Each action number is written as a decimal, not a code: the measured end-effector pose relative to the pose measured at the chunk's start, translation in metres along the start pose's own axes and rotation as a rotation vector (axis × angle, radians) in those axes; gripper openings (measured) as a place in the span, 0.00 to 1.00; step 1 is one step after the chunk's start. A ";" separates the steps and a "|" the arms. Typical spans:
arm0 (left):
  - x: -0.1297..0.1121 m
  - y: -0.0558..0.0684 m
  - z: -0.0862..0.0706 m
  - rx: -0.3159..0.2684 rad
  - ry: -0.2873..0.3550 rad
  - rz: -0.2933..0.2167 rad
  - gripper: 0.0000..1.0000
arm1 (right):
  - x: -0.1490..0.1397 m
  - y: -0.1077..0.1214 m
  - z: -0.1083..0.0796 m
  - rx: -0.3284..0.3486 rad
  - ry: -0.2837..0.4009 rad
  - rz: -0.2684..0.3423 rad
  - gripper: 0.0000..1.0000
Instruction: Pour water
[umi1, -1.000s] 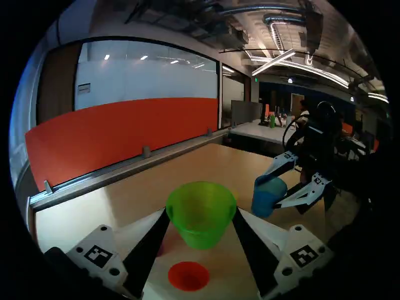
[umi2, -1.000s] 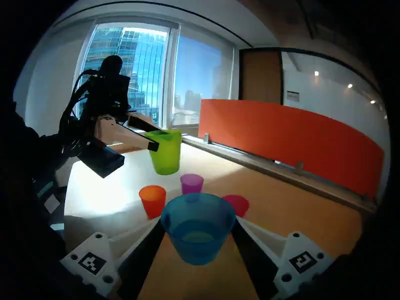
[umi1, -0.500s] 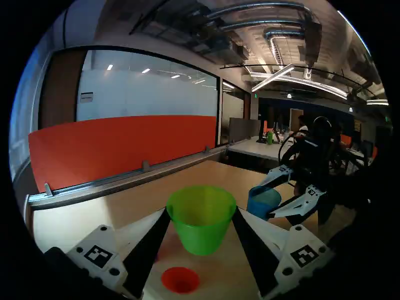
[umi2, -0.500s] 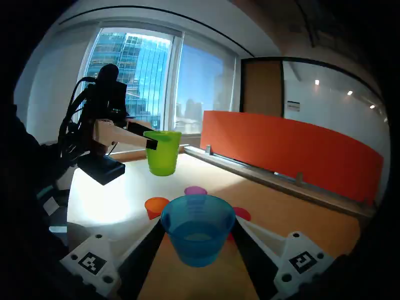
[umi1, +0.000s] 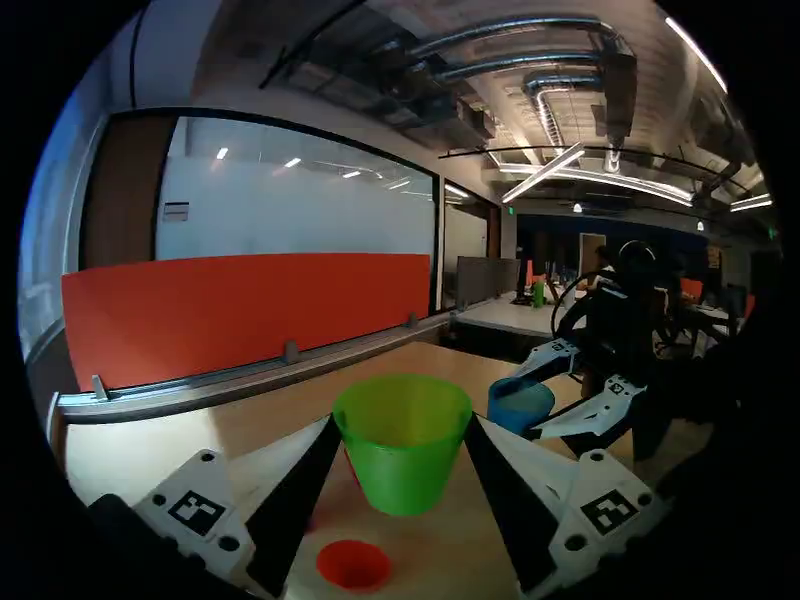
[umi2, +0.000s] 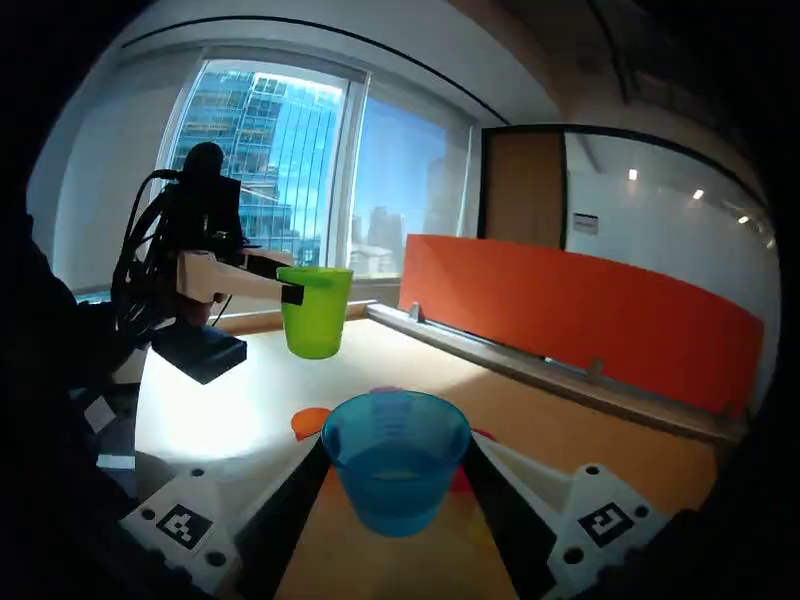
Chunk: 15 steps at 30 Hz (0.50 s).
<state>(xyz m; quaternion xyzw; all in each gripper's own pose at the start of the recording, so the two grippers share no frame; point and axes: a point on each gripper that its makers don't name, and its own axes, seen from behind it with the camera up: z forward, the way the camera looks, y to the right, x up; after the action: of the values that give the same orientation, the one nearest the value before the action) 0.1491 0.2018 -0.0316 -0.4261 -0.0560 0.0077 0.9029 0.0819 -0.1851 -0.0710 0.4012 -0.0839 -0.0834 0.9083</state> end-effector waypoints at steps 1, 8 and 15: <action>0.000 0.001 -0.001 -0.001 0.002 -0.002 0.88 | 0.001 0.000 0.000 0.000 0.002 0.000 0.91; -0.005 -0.001 -0.003 0.010 0.005 0.004 0.88 | 0.011 0.001 0.003 0.001 0.022 -0.006 0.91; -0.008 0.000 -0.006 0.035 0.021 0.057 0.88 | 0.025 0.004 0.005 0.004 0.036 -0.036 0.91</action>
<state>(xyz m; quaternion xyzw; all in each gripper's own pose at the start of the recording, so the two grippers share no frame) 0.1421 0.1968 -0.0362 -0.4116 -0.0343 0.0302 0.9102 0.1052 -0.1916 -0.0626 0.4058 -0.0604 -0.0923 0.9073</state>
